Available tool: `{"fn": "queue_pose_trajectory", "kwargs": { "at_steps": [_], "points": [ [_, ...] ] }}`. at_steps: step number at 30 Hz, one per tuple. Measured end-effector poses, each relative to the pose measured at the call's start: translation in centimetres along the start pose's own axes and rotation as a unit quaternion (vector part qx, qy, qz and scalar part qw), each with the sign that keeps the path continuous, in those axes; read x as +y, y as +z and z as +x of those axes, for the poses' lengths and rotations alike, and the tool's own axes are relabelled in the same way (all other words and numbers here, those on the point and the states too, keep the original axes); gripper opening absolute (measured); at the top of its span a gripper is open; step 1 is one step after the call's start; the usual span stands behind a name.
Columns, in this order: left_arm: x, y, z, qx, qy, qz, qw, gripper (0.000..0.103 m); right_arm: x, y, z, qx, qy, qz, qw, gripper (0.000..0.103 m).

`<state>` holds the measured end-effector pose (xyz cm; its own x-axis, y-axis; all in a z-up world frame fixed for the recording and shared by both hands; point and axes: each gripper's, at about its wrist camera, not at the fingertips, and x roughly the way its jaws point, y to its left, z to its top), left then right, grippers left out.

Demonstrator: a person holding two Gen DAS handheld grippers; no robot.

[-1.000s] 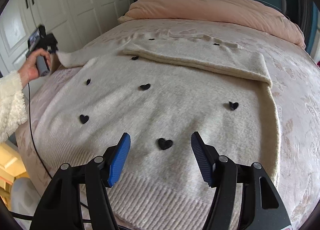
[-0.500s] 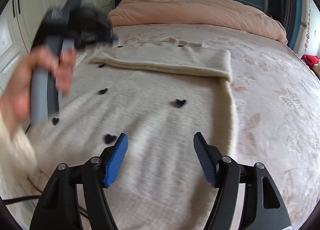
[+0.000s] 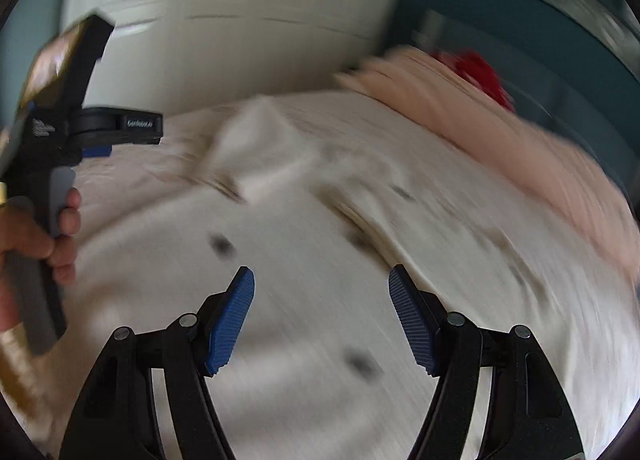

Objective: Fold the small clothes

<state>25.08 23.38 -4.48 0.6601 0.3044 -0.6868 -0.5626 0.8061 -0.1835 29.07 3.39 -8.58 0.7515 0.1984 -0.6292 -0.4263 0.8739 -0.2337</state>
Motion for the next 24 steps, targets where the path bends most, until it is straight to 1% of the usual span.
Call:
{"fn": "queue_pose_trajectory", "kwargs": {
  "at_steps": [2,3,4,5,7,8,9,10,11,12,13,14,15,16,18,19,20,21,22,24],
  "points": [
    [1.5,0.8,0.1,-0.004,0.014,-0.024,0.9996,0.066,2.5,2.0,2.7,-0.004,0.013,-0.046,0.999,0.067],
    [2.5,1.1,0.3,-0.004,0.021,-0.037,0.9991,0.066,3.8,3.1,4.7,-0.002,0.021,-0.073,0.997,0.066],
    [3.1,1.6,0.7,-0.005,0.028,-0.042,0.9987,0.066,4.5,3.8,5.9,0.001,0.025,-0.086,0.996,0.066],
    [3.5,1.7,0.6,-0.012,0.044,-0.047,0.9979,0.066,5.1,4.6,7.3,0.004,0.028,-0.098,0.995,0.066],
    [4.2,1.7,0.5,-0.020,0.062,-0.056,0.9963,0.067,5.7,5.9,10.1,0.018,0.031,-0.113,0.993,0.066],
    [4.6,1.7,0.4,-0.021,0.064,-0.063,0.9957,0.070,5.8,6.4,11.0,0.024,0.031,-0.115,0.993,0.066],
    [5.2,1.9,0.4,-0.018,0.058,-0.072,0.9955,0.072,5.5,6.9,12.4,0.037,0.033,-0.110,0.993,0.064],
    [5.5,1.8,0.6,-0.015,0.053,-0.075,0.9957,0.072,5.0,7.2,13.4,0.052,0.047,-0.095,0.993,0.047],
    [5.7,2.1,0.8,-0.013,0.048,-0.075,0.9959,0.072,4.8,7.3,14.0,0.065,0.064,-0.078,0.993,0.011],
    [5.8,2.2,0.8,-0.012,0.045,-0.072,0.9963,0.072,3.8,7.6,15.0,0.088,0.082,-0.039,0.992,0.012],
    [5.7,2.1,0.6,-0.013,0.042,-0.069,0.9967,0.072,2.8,7.8,15.1,0.092,0.096,-0.005,0.991,0.012],
    [5.4,2.0,0.7,-0.014,0.037,-0.066,0.9970,0.072,1.4,8.2,14.7,0.088,0.116,0.037,0.989,0.011],
    [4.9,1.9,0.8,-0.015,0.027,-0.061,0.9977,0.072,0.4,8.6,14.1,0.082,0.124,0.067,0.987,0.011],
    [4.5,1.8,0.7,-0.017,0.020,-0.056,0.9981,0.072,-1.4,9.1,13.1,0.070,0.137,0.110,0.982,0.011],
    [3.4,1.6,0.3,-0.023,0.000,-0.042,0.9989,0.072,-5.7,9.7,10.3,0.036,0.164,0.197,0.966,0.011],
    [2.8,1.5,0.0,-0.024,-0.012,-0.033,0.9991,0.072,-8.8,9.7,8.2,0.012,0.175,0.249,0.953,0.011],
    [1.8,1.2,-0.3,-0.024,-0.030,-0.021,0.9990,0.072,-11.1,9.6,6.6,-0.007,0.178,0.283,0.942,0.011],
    [1.2,1.0,-0.5,-0.023,-0.044,-0.013,0.9987,0.072,-14.4,8.8,4.2,-0.032,0.172,0.326,0.929,0.011],
    [0.3,0.7,-0.7,-0.018,-0.065,-0.003,0.9977,0.072,-16.8,8.0,2.5,-0.046,0.162,0.353,0.921,0.011],
    [-1.8,0.0,-0.9,0.004,-0.118,0.021,0.9928,0.074,-21.4,5.7,-0.4,-0.061,0.132,0.401,0.905,0.011]
  ]
}}
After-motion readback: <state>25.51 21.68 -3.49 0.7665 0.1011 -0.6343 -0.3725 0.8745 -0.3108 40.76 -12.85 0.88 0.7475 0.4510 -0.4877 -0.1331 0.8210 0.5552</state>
